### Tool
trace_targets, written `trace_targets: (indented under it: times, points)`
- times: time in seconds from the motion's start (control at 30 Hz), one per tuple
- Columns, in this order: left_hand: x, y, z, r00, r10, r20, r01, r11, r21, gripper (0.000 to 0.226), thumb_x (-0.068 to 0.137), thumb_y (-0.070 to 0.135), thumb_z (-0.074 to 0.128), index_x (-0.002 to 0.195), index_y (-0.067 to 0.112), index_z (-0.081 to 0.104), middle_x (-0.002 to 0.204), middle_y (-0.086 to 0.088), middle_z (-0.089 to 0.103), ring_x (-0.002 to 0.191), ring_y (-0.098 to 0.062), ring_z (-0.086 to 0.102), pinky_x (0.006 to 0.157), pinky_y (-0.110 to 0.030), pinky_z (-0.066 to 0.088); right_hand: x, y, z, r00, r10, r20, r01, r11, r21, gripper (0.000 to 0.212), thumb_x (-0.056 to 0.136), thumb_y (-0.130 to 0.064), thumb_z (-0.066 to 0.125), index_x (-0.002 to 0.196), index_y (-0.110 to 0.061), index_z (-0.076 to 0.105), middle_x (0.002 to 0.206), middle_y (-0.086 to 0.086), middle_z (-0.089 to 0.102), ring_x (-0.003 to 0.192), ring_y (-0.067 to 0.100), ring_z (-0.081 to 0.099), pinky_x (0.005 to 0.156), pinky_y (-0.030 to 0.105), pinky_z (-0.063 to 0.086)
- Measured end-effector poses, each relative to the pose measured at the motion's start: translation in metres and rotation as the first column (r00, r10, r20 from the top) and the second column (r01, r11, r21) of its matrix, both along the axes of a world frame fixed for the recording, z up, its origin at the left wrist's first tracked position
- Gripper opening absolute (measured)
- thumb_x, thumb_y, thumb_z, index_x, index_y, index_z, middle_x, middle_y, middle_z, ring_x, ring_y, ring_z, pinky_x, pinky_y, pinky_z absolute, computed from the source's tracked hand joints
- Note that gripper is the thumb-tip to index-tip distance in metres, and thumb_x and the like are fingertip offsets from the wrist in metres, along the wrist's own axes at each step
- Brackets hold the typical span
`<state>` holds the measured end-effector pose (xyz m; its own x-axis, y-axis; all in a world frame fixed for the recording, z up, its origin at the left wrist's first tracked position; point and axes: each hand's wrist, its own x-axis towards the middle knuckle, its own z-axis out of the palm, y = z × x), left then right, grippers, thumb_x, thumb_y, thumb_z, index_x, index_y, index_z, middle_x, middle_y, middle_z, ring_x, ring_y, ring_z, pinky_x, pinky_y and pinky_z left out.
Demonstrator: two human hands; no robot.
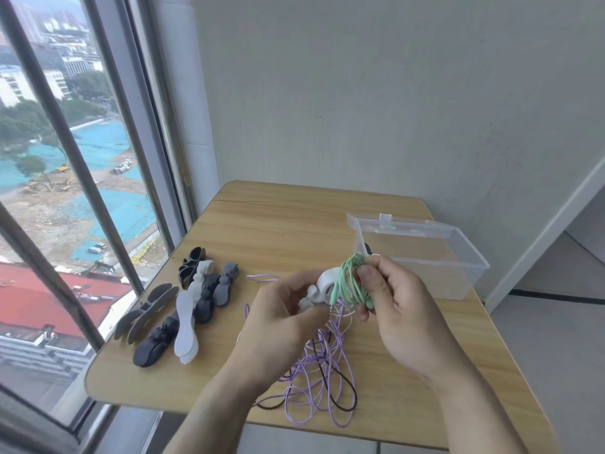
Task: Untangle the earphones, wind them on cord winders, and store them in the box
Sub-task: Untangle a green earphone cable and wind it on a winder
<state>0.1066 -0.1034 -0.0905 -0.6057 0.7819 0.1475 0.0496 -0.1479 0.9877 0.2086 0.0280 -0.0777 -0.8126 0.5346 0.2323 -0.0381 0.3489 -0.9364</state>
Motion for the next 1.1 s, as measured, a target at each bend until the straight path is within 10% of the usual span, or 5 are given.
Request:
trace_targets:
  times: [0.33, 0.8, 0.97, 1.1]
  points:
    - [0.002, 0.006, 0.002, 0.973, 0.047, 0.225, -0.063, 0.996, 0.066, 0.027, 0.066, 0.006, 0.054, 0.083, 0.015, 0.074, 0.069, -0.013, 0.070, 0.065, -0.022, 0.045, 0.056, -0.034, 0.030, -0.007, -0.013, -0.003, 0.999, -0.021, 0.031, 0.022, 1.000, -0.010, 0.029, 0.104, -0.030, 0.043, 0.092, -0.018, 0.065, 0.061, -0.010, 0.058, 0.054, 0.007, 0.051, 0.056, 0.021, 0.044]
    - [0.004, 0.009, -0.005, 0.970, 0.166, 0.176, -0.173, 0.985, 0.027, 0.021, 0.094, 0.014, 0.068, 0.103, 0.003, 0.052, 0.069, 0.005, 0.064, 0.051, -0.006, 0.048, 0.050, -0.015, 0.038, -0.011, -0.012, -0.009, 0.990, -0.142, 0.021, 0.141, 0.989, 0.046, 0.024, 0.105, -0.027, 0.045, 0.097, -0.021, 0.067, 0.072, -0.013, 0.068, 0.059, 0.002, 0.060, 0.060, 0.024, 0.051]
    - [0.003, 0.006, -0.004, 0.990, 0.136, -0.035, -0.136, 0.991, -0.009, 0.015, 0.099, 0.020, 0.061, 0.108, 0.019, 0.072, 0.089, -0.007, 0.077, 0.079, -0.015, 0.068, 0.075, -0.028, 0.054, -0.013, -0.018, -0.008, 0.992, -0.127, -0.015, 0.127, 0.992, -0.020, 0.024, 0.105, -0.022, 0.045, 0.097, -0.013, 0.066, 0.066, -0.015, 0.064, 0.058, 0.001, 0.059, 0.056, 0.012, 0.046]
    - [0.000, 0.008, -0.009, 0.974, 0.212, -0.084, -0.216, 0.975, -0.043, 0.012, 0.099, 0.023, 0.059, 0.107, 0.022, 0.069, 0.082, -0.008, 0.073, 0.066, -0.012, 0.054, 0.062, -0.029, 0.046, -0.016, -0.019, -0.008, 0.990, -0.136, -0.038, 0.131, 0.986, -0.100, 0.025, 0.104, -0.026, 0.046, 0.097, -0.013, 0.066, 0.070, -0.007, 0.065, 0.054, 0.003, 0.057, 0.056, 0.017, 0.048]
